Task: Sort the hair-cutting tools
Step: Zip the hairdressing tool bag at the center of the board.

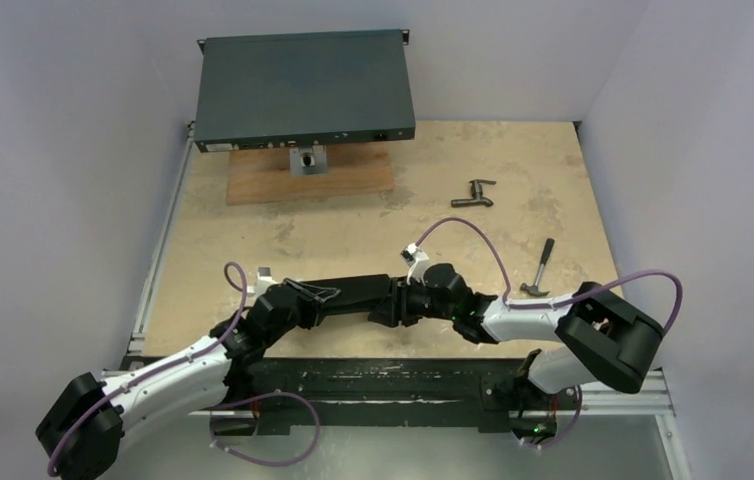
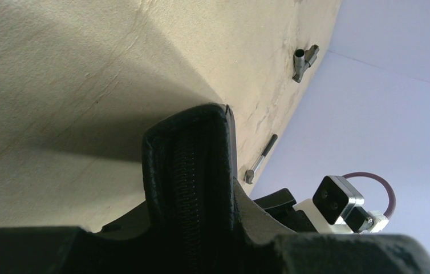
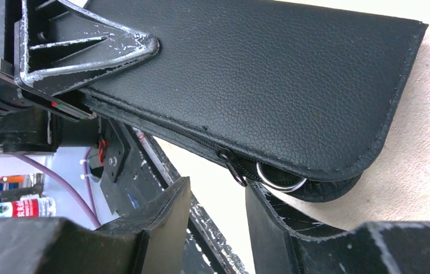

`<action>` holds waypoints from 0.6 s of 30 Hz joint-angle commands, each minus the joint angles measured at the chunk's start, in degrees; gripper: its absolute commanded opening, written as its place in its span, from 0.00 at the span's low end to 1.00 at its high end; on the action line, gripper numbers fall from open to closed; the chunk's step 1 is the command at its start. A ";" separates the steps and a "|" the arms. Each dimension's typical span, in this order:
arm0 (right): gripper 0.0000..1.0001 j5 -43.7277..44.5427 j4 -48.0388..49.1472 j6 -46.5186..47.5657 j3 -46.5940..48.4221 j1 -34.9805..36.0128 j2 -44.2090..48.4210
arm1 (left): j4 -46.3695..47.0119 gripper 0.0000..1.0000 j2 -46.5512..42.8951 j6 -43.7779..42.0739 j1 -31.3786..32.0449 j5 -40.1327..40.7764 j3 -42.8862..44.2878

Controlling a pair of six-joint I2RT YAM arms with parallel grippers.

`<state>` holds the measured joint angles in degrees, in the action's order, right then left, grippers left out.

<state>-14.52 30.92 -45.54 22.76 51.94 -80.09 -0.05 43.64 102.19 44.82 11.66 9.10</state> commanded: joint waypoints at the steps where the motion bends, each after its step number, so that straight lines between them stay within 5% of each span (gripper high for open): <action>1: 0.39 0.69 7.28 -1.96 0.35 -1.25 0.23 | -8.25 0.00 3.25 -5.50 0.27 -4.50 -2.26; 18: 0.16 3.85 10.91 -5.18 -1.23 -2.55 -1.53 | -5.16 0.00 3.92 -6.90 0.27 -4.96 -3.03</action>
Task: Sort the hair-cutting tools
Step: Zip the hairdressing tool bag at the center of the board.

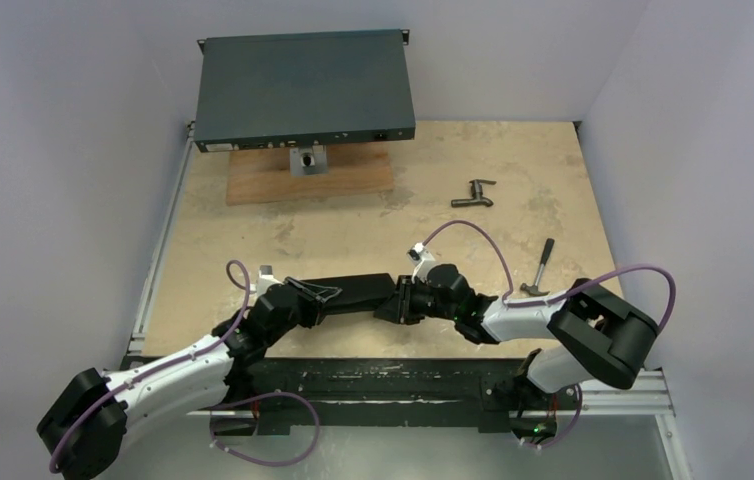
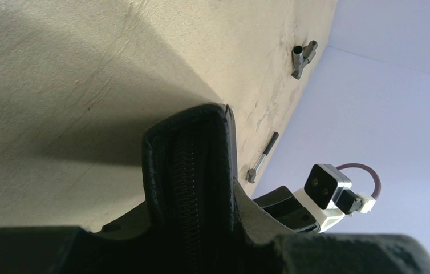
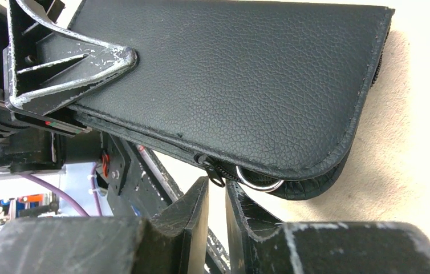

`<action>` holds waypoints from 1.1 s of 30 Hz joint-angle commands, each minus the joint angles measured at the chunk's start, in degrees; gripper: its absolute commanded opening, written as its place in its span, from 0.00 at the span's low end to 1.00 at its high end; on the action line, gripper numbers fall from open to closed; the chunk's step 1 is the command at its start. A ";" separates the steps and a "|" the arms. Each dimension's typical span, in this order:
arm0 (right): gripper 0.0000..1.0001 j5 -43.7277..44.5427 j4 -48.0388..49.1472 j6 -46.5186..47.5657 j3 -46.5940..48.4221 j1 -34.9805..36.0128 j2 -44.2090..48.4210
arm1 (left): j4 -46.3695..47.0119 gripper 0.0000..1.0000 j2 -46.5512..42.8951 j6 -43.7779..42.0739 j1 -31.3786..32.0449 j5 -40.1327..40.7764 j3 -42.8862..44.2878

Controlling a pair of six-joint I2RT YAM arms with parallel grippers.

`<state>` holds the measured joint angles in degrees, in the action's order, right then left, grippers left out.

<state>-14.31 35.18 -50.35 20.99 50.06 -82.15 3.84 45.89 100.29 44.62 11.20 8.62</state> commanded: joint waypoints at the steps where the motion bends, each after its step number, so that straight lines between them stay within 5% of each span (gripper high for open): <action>1: 0.15 3.74 6.85 -0.38 0.54 -0.69 0.66 | -9.09 0.00 1.60 -5.06 0.48 -4.48 -2.56; 9: 0.00 3.28 5.70 0.77 1.34 -0.73 1.30 | -9.11 0.00 1.33 -5.52 0.51 -4.41 -2.64; 24: 0.00 14.20 -19.10 12.57 4.81 -0.62 13.59 | -9.25 0.00 -7.78 -9.21 0.50 -0.18 -2.66; 33: 0.00 15.93 -22.14 14.53 3.88 -0.40 16.08 | -10.78 0.00 -11.63 -13.10 0.48 1.46 0.21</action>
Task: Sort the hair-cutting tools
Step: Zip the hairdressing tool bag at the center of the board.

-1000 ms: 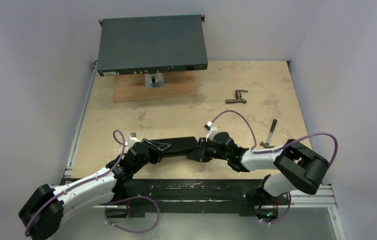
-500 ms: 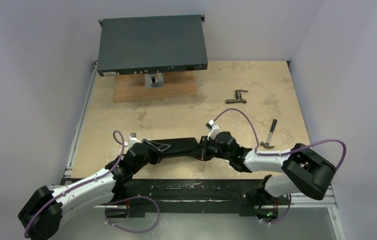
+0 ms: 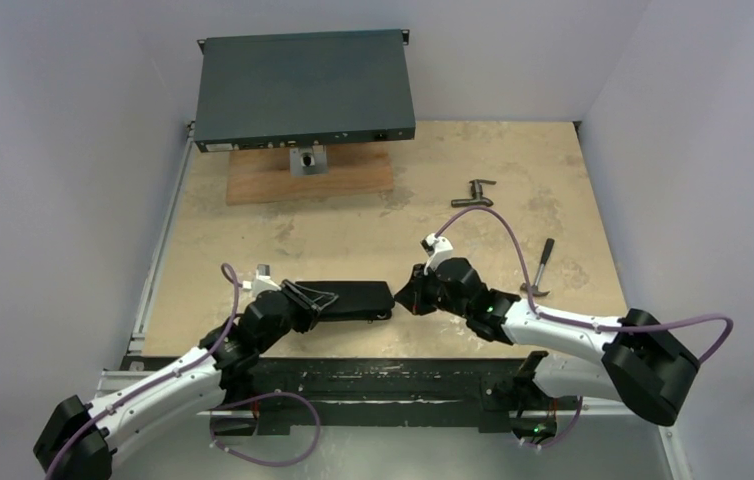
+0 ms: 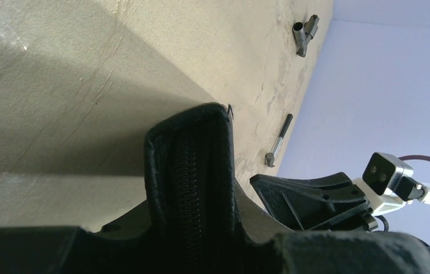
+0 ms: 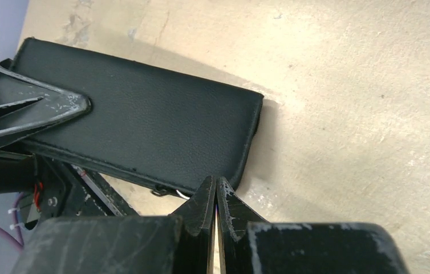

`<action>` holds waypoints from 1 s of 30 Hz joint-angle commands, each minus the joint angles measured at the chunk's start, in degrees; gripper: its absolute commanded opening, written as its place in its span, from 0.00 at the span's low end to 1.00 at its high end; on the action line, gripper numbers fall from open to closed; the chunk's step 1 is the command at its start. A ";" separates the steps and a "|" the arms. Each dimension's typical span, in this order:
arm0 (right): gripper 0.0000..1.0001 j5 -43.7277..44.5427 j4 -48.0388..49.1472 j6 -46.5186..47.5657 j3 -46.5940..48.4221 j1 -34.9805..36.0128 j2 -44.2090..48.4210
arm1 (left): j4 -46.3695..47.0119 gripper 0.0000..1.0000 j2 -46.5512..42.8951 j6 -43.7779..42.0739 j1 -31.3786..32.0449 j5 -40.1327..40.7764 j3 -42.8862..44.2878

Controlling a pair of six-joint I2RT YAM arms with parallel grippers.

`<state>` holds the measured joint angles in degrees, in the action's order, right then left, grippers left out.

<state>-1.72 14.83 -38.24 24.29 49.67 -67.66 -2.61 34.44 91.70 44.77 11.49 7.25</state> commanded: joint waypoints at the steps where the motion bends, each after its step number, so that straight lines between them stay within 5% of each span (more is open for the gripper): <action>1: 0.00 3.84 -2.23 2.46 0.44 0.14 1.77 | -4.33 0.00 -0.27 -4.58 0.32 1.37 1.70; 7: 0.00 -1.24 1.47 2.91 -2.20 0.64 4.79 | -5.80 0.00 -2.65 -6.89 0.32 3.10 4.02; 11: 0.33 -7.25 5.25 2.03 -2.28 1.80 5.30 | -6.24 0.00 -3.22 -8.99 0.34 3.96 6.24; 14: 0.39 -8.13 7.32 1.30 -2.86 2.13 7.44 | -4.05 0.00 -4.55 -11.22 0.32 4.30 8.21; 30: 0.41 0.07 1.50 13.70 8.73 7.78 21.75 | 5.41 0.00 -4.73 -29.40 0.33 -1.06 31.09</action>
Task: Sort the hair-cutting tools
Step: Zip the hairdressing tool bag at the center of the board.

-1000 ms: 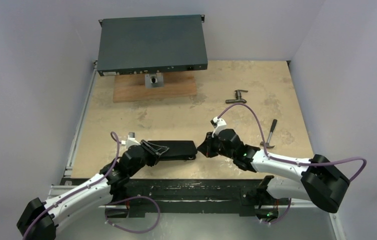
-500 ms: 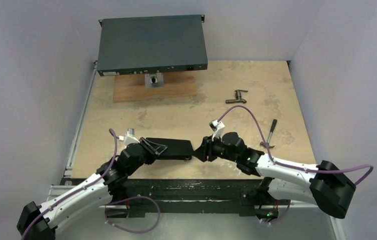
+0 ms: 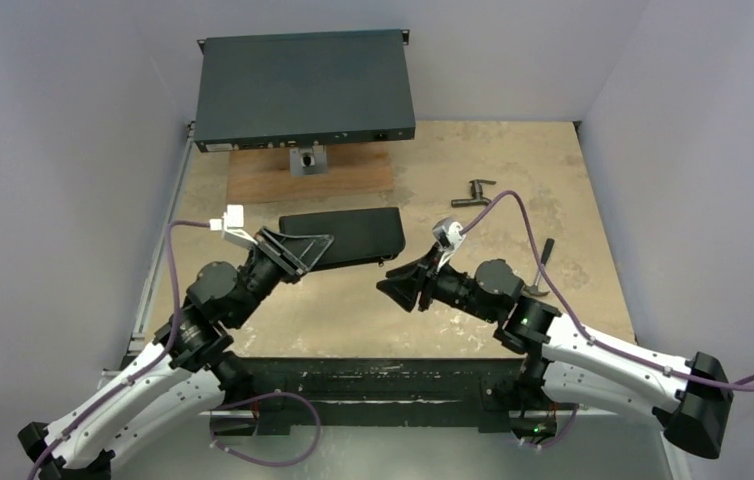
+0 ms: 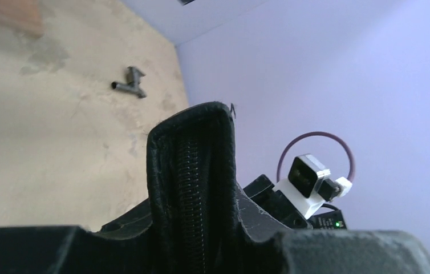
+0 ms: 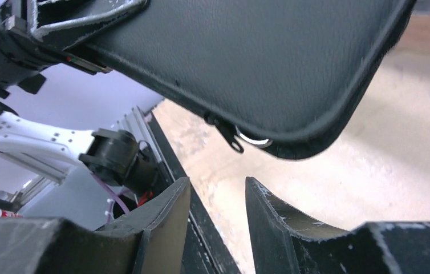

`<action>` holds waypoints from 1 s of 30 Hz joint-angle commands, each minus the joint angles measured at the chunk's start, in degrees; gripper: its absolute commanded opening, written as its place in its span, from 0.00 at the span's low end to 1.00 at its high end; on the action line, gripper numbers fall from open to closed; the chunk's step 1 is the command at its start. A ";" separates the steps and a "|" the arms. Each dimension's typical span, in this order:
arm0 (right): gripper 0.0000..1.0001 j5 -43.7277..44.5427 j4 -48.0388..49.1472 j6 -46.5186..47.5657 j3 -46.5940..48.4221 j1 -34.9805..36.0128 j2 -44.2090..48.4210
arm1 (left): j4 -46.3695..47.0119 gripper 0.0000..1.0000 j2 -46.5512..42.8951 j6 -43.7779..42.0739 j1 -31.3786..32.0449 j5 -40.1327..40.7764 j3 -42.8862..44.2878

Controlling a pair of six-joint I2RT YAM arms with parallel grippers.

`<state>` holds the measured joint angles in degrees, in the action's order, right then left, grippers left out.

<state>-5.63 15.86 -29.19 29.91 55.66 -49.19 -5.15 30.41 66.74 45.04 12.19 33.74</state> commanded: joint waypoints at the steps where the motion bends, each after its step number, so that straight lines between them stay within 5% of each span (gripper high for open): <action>1: 0.41 5.07 0.91 4.91 3.09 2.16 4.14 | 8.42 0.00 -0.83 -4.77 0.10 -1.97 5.00; 11: 0.59 12.40 7.46 5.45 1.58 3.09 6.60 | 11.12 0.00 -2.64 -3.40 0.18 -2.82 5.24; 30: 0.52 8.12 15.16 4.87 4.22 3.11 0.50 | 10.32 0.00 -2.59 -1.27 0.15 -2.91 5.21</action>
<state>4.23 25.71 -24.77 31.27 58.50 -48.38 -0.49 28.67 64.10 45.08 9.74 36.58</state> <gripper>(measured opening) 0.542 0.256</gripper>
